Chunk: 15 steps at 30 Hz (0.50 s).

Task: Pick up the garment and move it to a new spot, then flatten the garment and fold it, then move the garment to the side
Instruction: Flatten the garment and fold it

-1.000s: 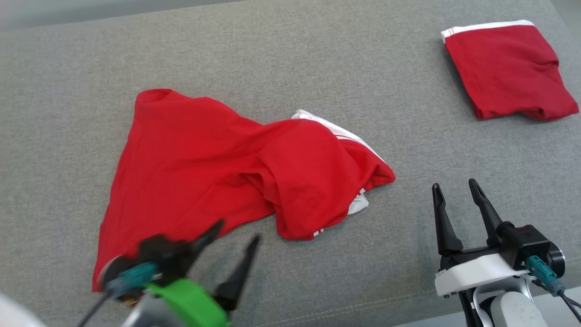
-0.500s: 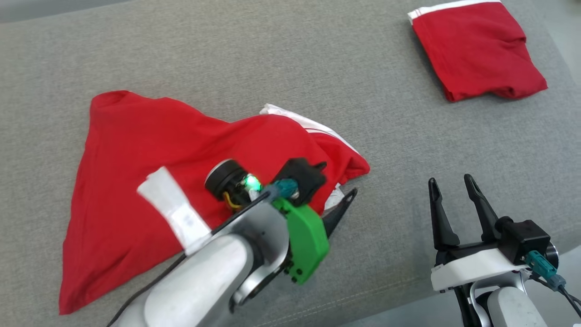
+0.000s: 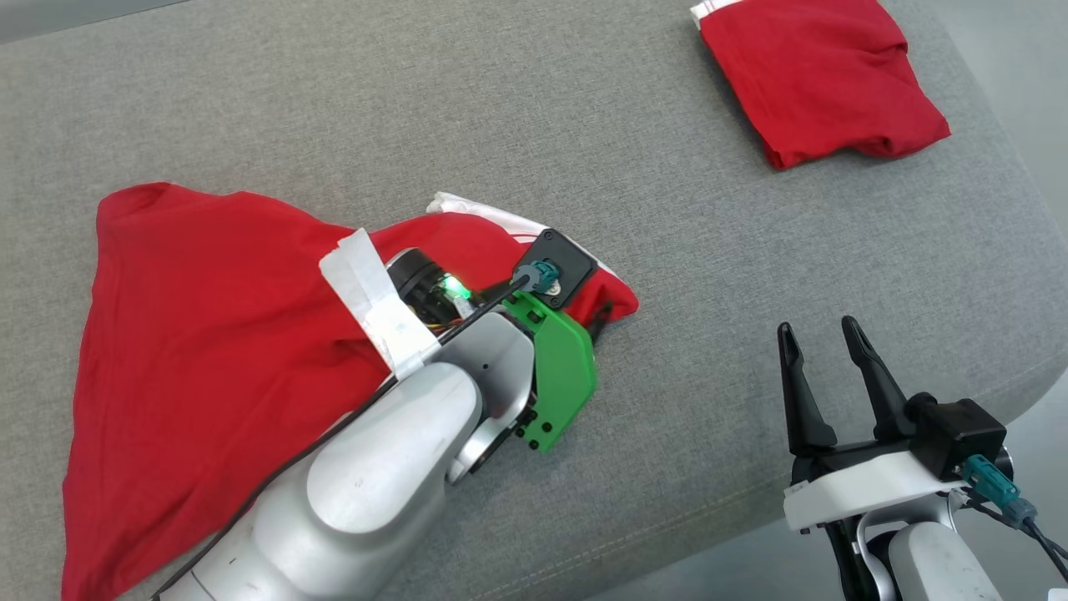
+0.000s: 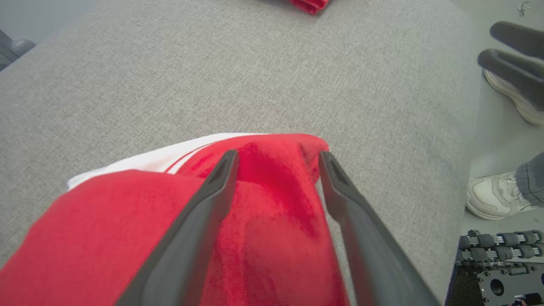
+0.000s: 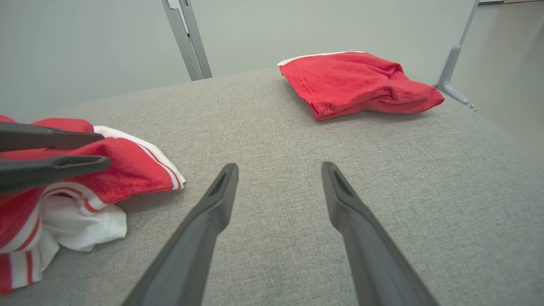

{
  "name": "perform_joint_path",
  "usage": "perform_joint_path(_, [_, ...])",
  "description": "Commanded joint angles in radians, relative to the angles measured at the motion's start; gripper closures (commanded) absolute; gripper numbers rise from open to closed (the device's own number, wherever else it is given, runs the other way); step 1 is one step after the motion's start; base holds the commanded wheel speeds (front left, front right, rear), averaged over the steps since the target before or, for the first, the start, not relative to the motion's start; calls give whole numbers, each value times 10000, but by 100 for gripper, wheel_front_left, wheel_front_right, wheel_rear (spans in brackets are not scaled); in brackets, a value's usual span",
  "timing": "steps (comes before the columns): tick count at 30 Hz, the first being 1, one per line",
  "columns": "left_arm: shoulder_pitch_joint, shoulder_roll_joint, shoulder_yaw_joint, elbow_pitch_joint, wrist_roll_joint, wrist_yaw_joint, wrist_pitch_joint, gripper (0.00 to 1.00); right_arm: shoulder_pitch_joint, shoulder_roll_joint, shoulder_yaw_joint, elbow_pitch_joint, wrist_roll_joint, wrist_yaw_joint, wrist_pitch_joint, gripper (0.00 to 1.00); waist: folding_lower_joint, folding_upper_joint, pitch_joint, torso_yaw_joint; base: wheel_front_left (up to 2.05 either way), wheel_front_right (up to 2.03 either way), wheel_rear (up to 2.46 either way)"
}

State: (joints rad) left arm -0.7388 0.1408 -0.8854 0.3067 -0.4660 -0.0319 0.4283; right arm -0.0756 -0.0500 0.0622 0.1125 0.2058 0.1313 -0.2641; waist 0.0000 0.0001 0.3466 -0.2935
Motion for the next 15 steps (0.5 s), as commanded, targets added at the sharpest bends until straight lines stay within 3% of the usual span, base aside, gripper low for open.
perform_joint_path(1, [-151,126,-73,329,132,30,17,66,-89,-14,-23,4,99,-13,1,0,0,-1,13,-88,0,0,0])
perform_joint_path(2, [-139,141,-102,506,114,-12,65,100,-77,-12,-42,0,117,-13,1,0,0,-1,14,-107,0,0,0])
perform_joint_path(7, [-309,142,1,759,-95,-96,36,100,26,-12,-167,-5,104,-13,2,0,0,-1,-7,-90,0,0,0])
perform_joint_path(11, [-583,-44,874,404,-413,452,-761,100,45,-11,-223,10,88,-13,2,0,0,-1,-49,-21,0,0,0])
perform_joint_path(15, [-1104,170,1828,271,-367,1042,-1722,100,-4,-12,-175,7,51,-13,2,0,0,-1,-47,15,0,0,0])
